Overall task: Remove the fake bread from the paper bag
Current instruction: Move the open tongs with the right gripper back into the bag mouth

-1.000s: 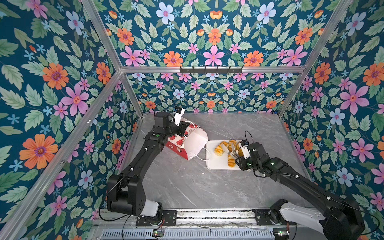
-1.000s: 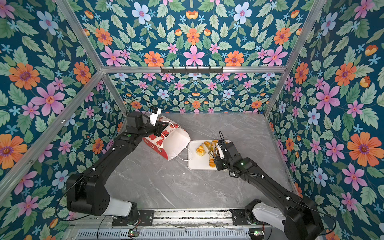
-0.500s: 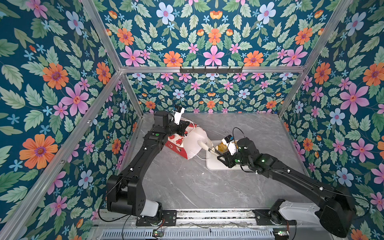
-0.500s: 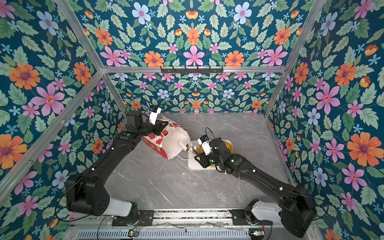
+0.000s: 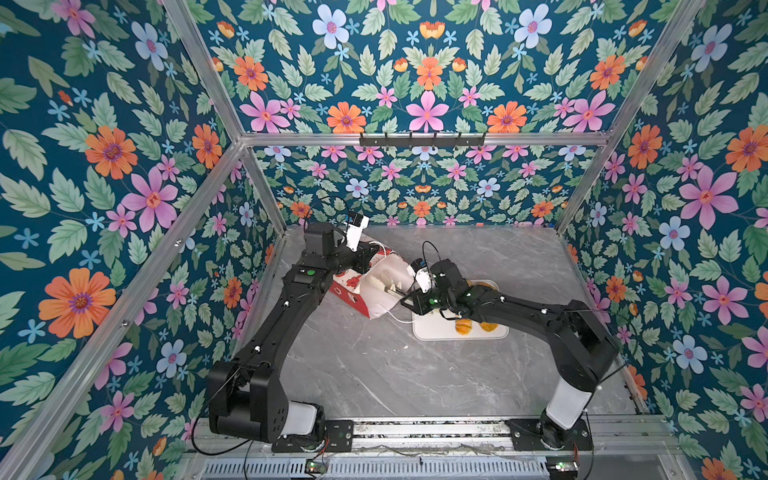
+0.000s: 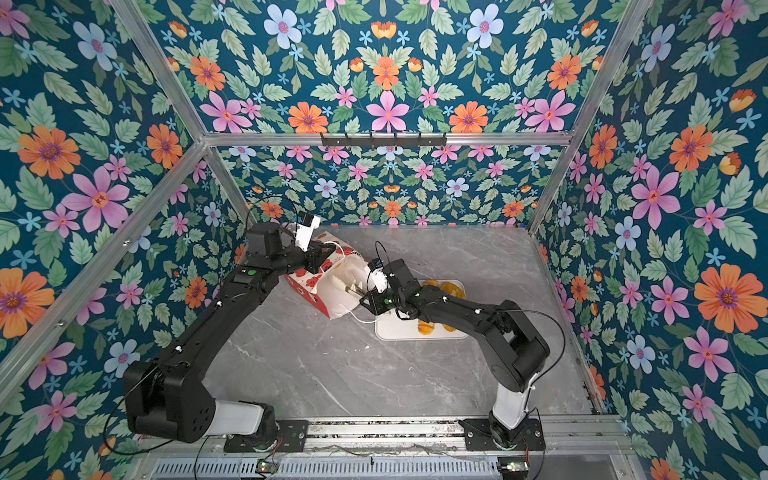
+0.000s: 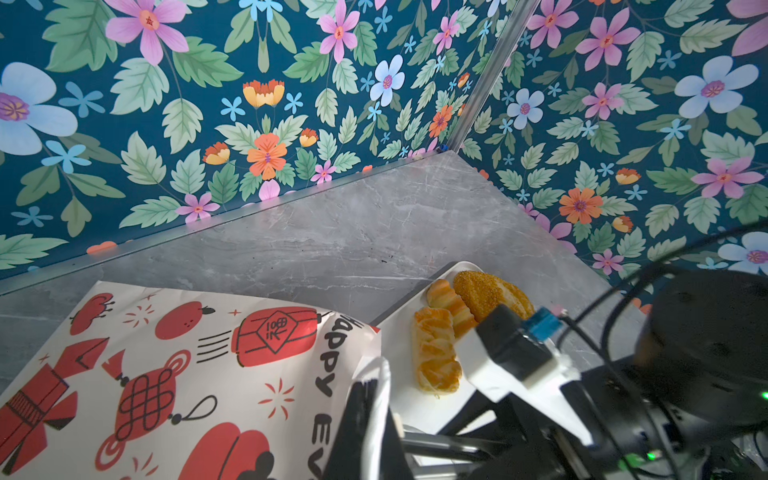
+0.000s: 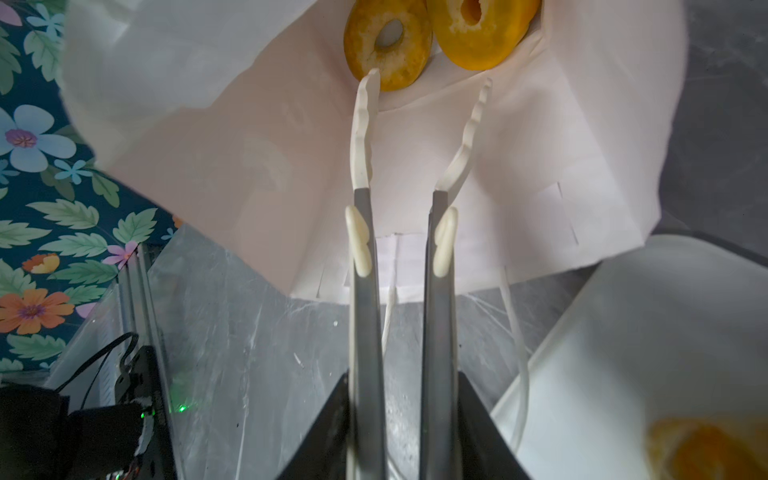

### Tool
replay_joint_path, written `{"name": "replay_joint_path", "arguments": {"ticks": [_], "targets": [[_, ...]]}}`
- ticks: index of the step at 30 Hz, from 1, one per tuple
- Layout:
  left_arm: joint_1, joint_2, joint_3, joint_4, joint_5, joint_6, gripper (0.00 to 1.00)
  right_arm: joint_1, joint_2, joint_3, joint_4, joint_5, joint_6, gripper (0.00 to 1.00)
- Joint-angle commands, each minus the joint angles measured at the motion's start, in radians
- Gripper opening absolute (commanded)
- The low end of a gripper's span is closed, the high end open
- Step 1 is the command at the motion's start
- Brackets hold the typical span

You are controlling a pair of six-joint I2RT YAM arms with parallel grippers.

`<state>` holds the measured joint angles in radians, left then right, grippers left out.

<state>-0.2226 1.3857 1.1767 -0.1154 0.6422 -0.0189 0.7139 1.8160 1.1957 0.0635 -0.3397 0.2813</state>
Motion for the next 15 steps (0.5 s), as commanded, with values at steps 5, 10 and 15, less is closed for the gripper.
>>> {"name": "replay_joint_path", "arguments": {"ticks": [5,10,15], "targets": [[0.001,-0.011,-0.002,-0.007,0.027,0.006,0.0,0.0,0.121,0.106,0.1,0.041,0.004,0.37],[0.001,-0.015,-0.003,0.0,0.034,-0.001,0.0,0.0,0.193,0.168,0.094,0.069,0.008,0.37],[0.002,-0.01,-0.009,0.023,0.049,-0.02,0.0,-0.001,0.234,0.191,0.126,0.115,0.028,0.38]]}}
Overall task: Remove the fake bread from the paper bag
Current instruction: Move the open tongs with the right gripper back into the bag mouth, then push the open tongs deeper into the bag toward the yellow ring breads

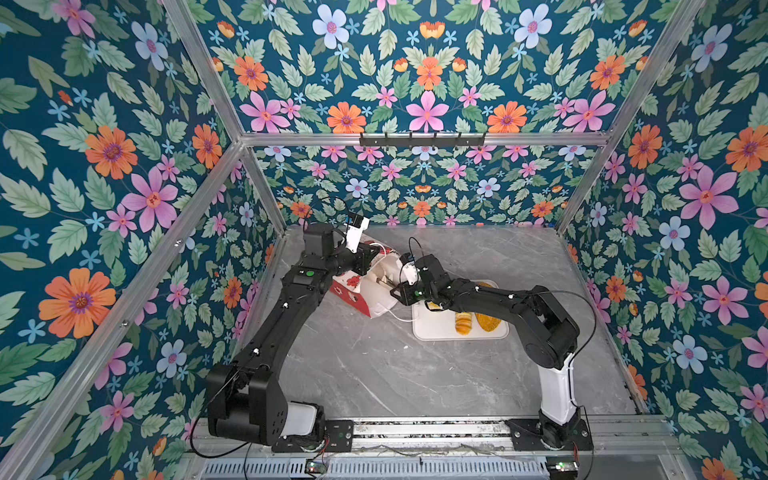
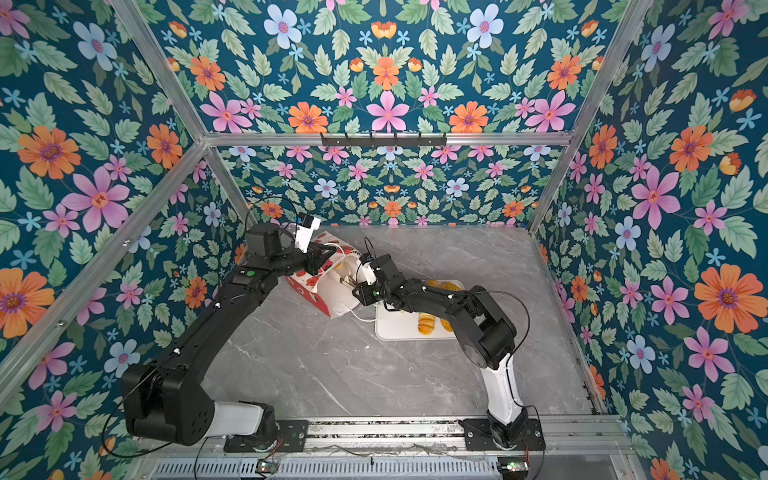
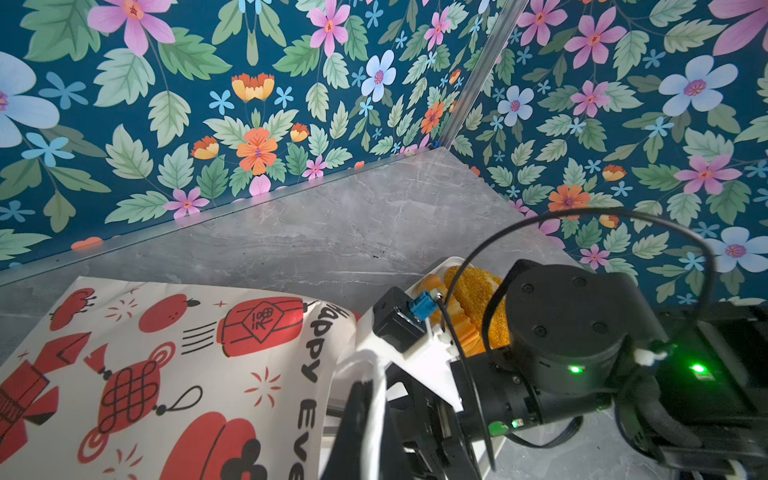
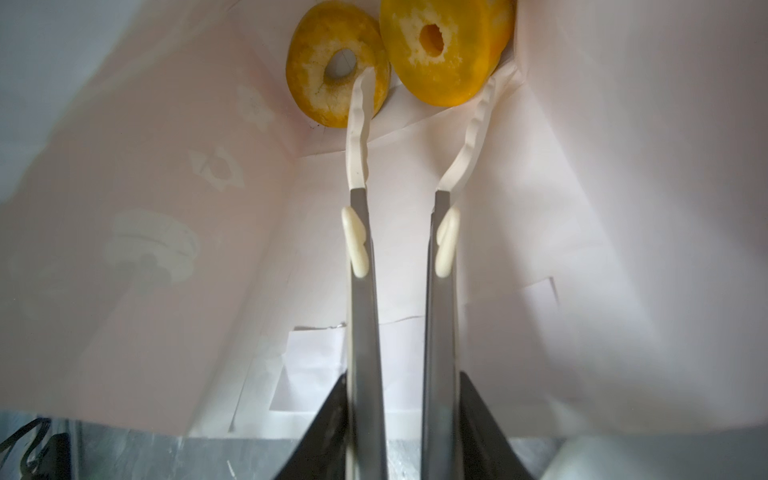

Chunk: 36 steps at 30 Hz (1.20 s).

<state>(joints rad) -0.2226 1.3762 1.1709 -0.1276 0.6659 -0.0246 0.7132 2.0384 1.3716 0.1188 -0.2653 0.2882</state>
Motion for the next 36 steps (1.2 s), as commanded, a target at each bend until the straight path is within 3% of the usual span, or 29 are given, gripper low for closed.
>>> {"name": "replay_joint_path", "arguments": {"ticks": [1,28,36], "targets": [[0.001,0.0,-0.006,0.042,0.027,-0.019,0.0,0.0,0.022,0.024,0.076,0.046,0.029,0.38],[-0.006,0.025,-0.013,0.15,0.04,-0.125,0.0,0.012,0.152,0.138,0.181,-0.006,0.121,0.38],[-0.009,0.046,-0.005,0.182,-0.014,-0.174,0.0,0.046,0.092,0.047,0.209,0.032,0.135,0.38]]}}
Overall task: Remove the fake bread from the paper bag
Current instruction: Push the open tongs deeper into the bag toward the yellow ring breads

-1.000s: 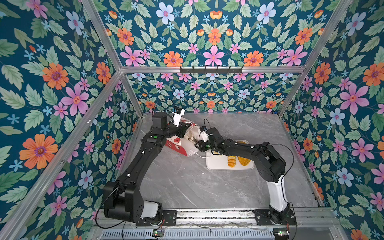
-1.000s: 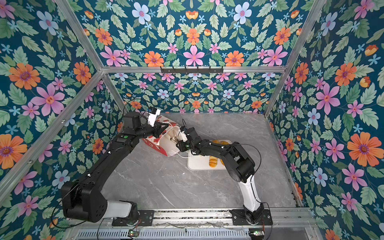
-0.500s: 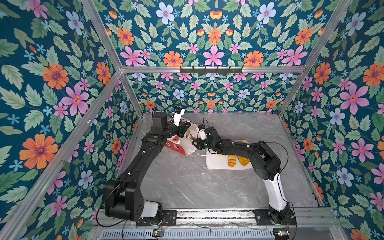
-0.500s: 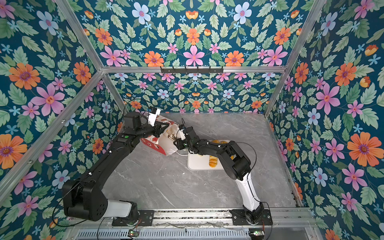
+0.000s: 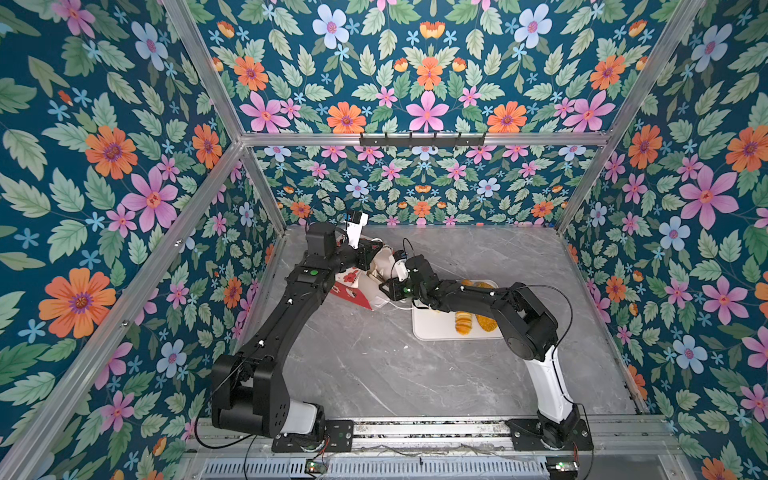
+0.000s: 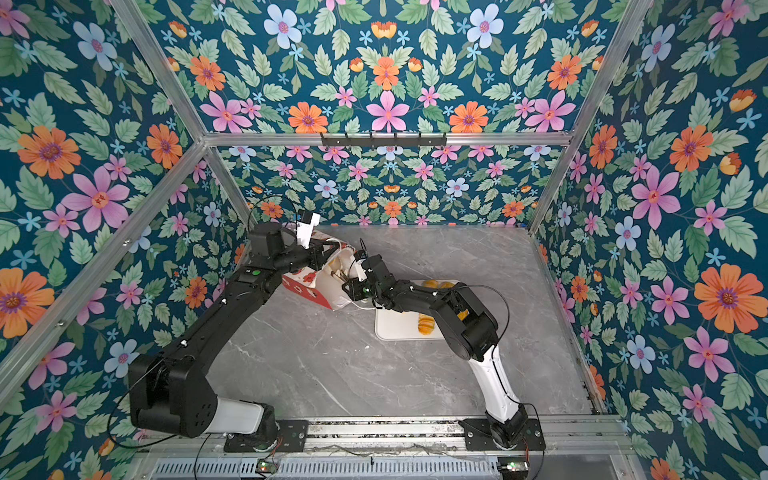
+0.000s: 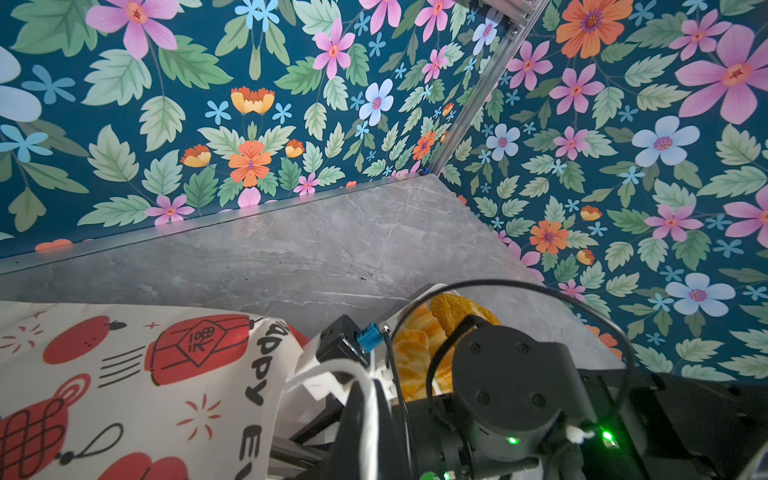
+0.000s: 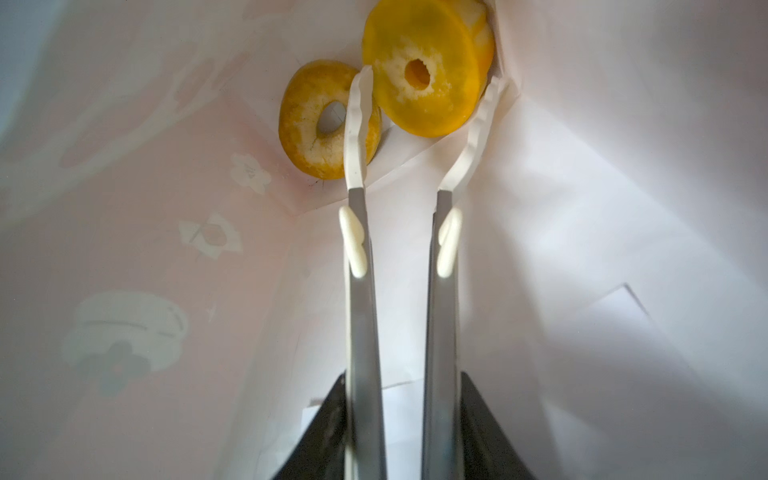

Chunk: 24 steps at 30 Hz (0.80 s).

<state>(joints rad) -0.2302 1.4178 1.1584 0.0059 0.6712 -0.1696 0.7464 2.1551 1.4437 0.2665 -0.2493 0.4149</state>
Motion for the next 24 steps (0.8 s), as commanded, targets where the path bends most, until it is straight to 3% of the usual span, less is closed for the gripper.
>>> {"name": "replay_joint_path", "arguments": {"ticks": [1,6,24], "targets": [[0.0,0.006,0.009,0.054,-0.022,-0.033,0.0,0.022,-0.037,-0.042,0.06,0.031,0.008,0.38],[-0.001,0.016,0.008,0.072,-0.024,-0.042,0.0,0.063,-0.074,-0.085,0.061,0.082,-0.026,0.38],[-0.009,-0.035,0.001,0.061,0.014,-0.051,0.0,0.05,0.081,0.167,-0.066,0.135,-0.086,0.38]]}}
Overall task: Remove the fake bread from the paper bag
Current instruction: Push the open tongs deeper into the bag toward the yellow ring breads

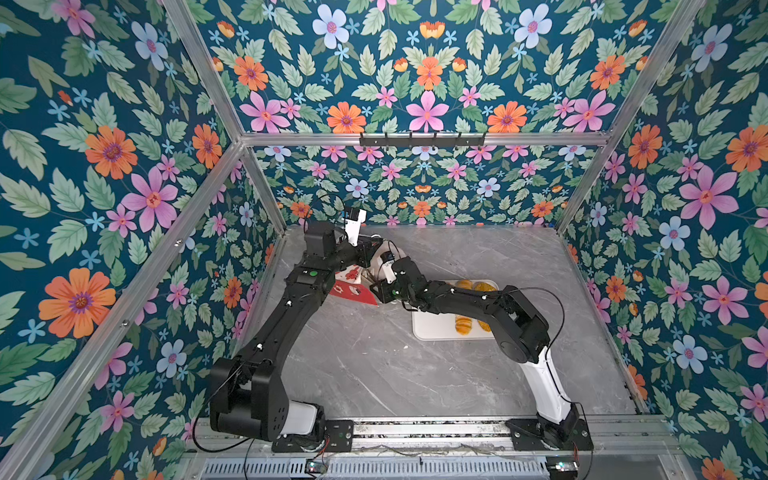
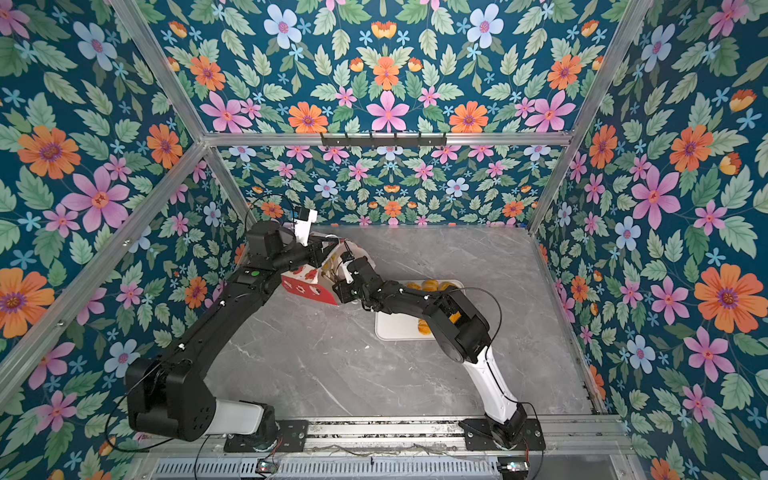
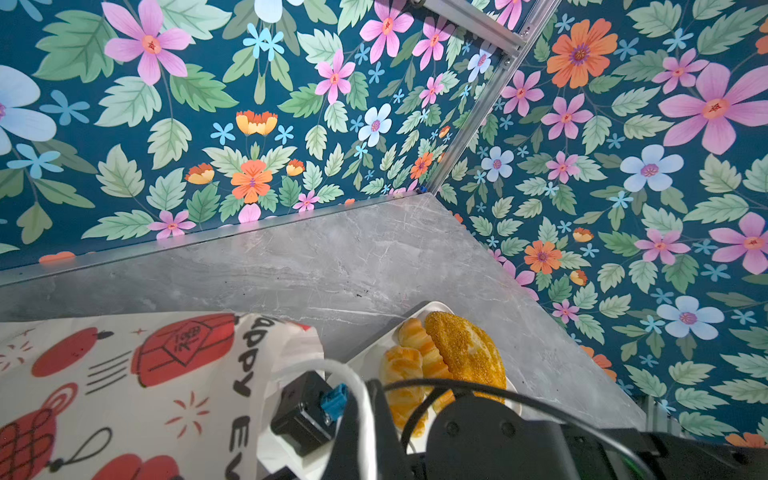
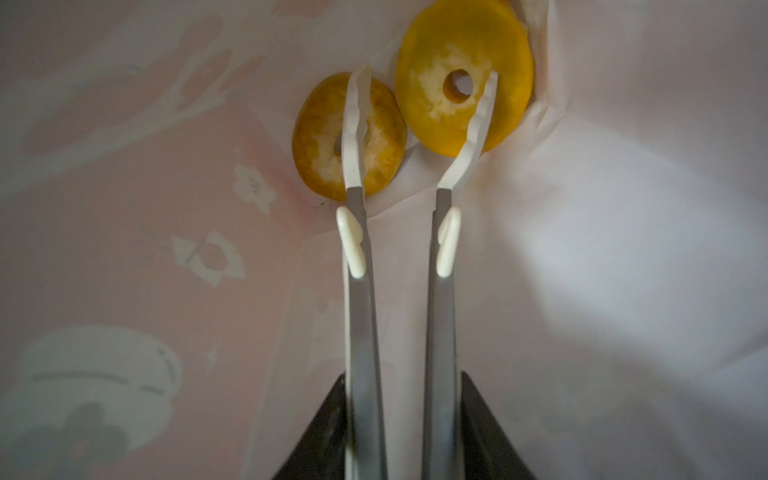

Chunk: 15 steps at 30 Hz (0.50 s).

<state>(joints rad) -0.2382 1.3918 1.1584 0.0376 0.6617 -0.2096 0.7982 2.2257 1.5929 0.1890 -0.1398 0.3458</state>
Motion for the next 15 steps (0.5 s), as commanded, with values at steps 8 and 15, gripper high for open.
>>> {"name": "replay_joint_path", "arguments": {"ticks": [8,15], "targets": [[-0.011,0.0,0.0,0.033,0.019,-0.011,0.0,-0.002,0.02,0.011,0.023,0.081,-0.008,0.39],[-0.013,0.012,-0.011,0.033,0.008,-0.003,0.0,-0.002,-0.03,-0.07,0.082,0.082,0.0,0.4]]}}
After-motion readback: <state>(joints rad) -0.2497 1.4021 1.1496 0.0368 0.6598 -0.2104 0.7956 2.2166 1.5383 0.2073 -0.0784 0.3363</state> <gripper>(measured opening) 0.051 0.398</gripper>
